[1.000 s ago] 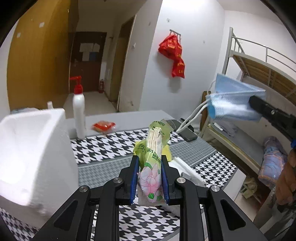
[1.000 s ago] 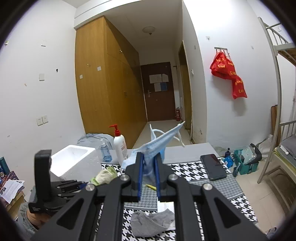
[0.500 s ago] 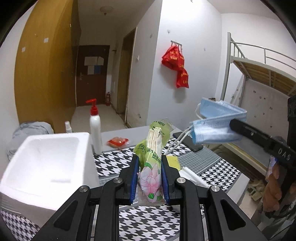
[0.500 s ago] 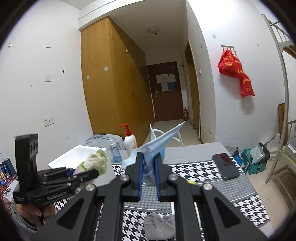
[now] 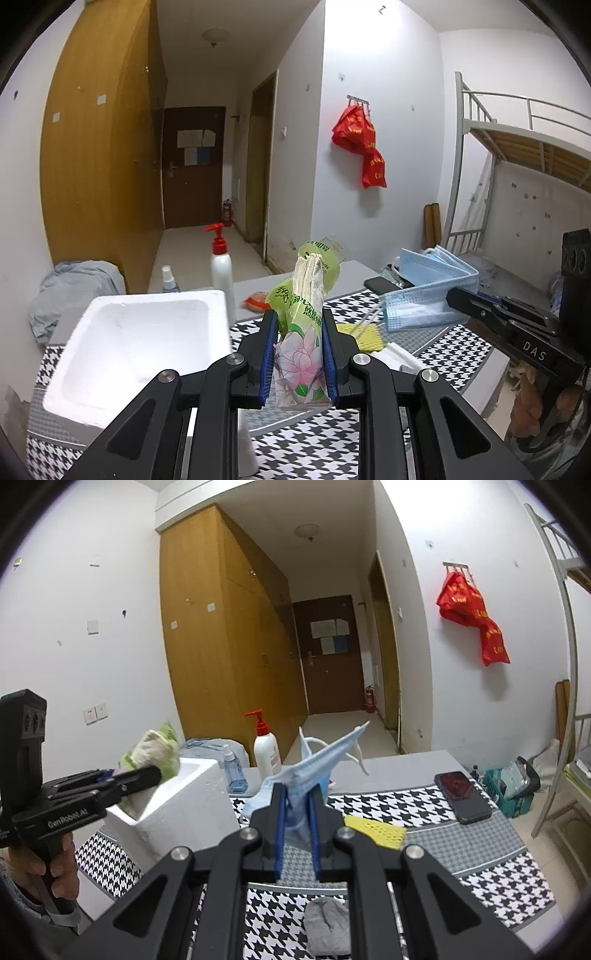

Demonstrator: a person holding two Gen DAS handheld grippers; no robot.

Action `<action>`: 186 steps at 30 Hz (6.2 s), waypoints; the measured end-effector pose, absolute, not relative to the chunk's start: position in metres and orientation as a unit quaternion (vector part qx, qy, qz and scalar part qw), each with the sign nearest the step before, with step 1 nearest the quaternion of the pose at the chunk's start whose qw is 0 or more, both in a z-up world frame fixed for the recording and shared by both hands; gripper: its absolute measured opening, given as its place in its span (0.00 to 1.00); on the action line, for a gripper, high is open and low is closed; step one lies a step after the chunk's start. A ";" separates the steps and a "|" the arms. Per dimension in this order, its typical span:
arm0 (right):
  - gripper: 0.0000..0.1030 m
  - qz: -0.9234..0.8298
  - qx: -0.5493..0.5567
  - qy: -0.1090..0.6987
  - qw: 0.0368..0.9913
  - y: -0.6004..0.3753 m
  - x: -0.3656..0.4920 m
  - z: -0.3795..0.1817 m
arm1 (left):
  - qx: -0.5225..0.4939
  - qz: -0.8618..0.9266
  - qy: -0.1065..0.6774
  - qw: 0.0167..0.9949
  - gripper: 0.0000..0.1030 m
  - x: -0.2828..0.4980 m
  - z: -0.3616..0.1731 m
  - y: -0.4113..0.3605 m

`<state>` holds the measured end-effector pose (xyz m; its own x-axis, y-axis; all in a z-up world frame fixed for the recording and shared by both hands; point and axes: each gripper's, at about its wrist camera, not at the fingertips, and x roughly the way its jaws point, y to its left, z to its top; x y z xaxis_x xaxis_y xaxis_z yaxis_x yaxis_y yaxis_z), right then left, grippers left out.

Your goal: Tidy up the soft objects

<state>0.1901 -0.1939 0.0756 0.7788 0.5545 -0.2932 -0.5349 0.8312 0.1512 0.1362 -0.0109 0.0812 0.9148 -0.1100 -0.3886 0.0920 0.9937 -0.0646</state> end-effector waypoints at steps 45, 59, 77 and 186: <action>0.14 0.373 0.019 0.138 0.917 -0.097 0.179 0.098 | -0.029 0.065 0.203 0.976 0.23 0.128 0.071 0.082; 0.14 0.356 0.020 0.135 0.924 -0.100 0.178 0.096 | -0.044 0.090 0.198 0.975 0.92 0.133 0.065 0.098; 0.14 0.402 0.011 0.128 0.907 -0.062 0.179 0.100 | -0.053 0.165 0.163 0.971 0.99 0.087 0.073 0.127; 0.73 0.291 0.023 0.177 0.940 -0.122 0.164 0.002 | -0.032 0.051 0.145 0.988 0.99 0.054 -0.010 0.033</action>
